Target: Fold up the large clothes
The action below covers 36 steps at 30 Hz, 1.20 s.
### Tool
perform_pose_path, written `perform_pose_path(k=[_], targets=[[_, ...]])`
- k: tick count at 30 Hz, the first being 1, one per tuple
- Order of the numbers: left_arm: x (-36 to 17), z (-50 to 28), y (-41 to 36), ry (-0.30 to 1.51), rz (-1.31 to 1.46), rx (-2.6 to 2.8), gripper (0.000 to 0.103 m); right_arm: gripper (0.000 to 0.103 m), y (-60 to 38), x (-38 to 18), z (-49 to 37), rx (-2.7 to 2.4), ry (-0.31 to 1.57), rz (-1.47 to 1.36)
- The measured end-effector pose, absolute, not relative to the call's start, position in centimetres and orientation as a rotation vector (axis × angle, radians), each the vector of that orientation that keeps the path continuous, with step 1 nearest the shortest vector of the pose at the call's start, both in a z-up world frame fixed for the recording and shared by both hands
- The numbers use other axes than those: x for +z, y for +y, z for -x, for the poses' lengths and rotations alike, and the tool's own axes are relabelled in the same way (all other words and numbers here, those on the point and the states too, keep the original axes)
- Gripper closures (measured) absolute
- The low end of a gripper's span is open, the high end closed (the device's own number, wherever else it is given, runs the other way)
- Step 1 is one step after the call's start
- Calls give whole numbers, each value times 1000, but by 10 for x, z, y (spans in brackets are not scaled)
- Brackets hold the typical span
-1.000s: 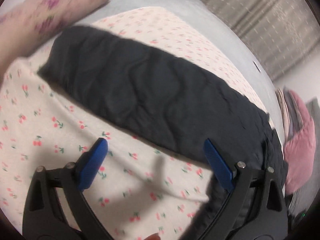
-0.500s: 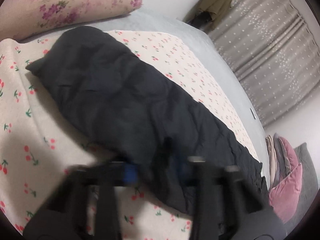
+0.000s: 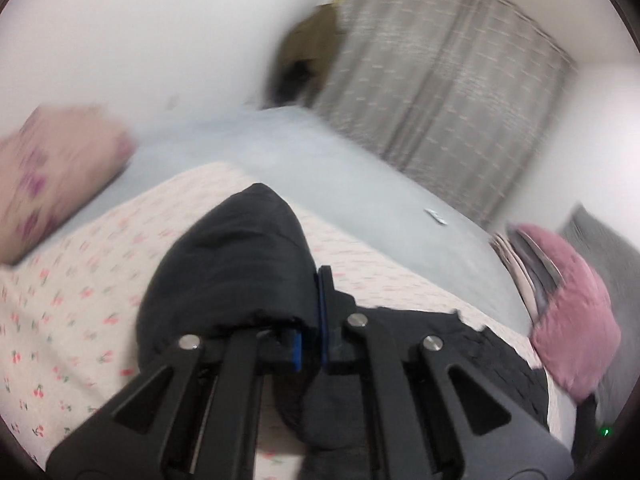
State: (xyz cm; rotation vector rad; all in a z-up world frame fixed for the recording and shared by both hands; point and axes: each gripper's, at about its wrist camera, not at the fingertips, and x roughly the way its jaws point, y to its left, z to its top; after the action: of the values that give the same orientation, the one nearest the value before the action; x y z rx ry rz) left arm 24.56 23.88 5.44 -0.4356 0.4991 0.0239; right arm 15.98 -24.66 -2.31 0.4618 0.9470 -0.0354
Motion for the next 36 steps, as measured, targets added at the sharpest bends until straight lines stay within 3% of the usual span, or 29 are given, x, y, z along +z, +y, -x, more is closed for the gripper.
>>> perform_pose_path(k=[9, 18, 20, 22, 27, 32, 36], targets=[[86, -257, 122, 553, 235, -185, 96, 17, -253, -19, -157, -42, 934, -477], [16, -255, 19, 771, 94, -396, 95, 17, -260, -21, -155, -58, 933, -490], [-15, -256, -1, 884, 52, -472, 87, 17, -261, -22, -156, -60, 935, -494], [-47, -258, -17, 1003, -6, -512, 61, 17, -262, -24, -156, -62, 937, -499], [-54, -240, -24, 1000, -106, -527, 27, 17, -258, -24, -157, -71, 913, -469], [-15, -217, -9, 974, -90, -539, 22, 17, -251, -21, -159, -34, 887, -488], [17, -200, 19, 887, 9, -515, 8, 17, -241, -17, -163, 32, 865, -526]])
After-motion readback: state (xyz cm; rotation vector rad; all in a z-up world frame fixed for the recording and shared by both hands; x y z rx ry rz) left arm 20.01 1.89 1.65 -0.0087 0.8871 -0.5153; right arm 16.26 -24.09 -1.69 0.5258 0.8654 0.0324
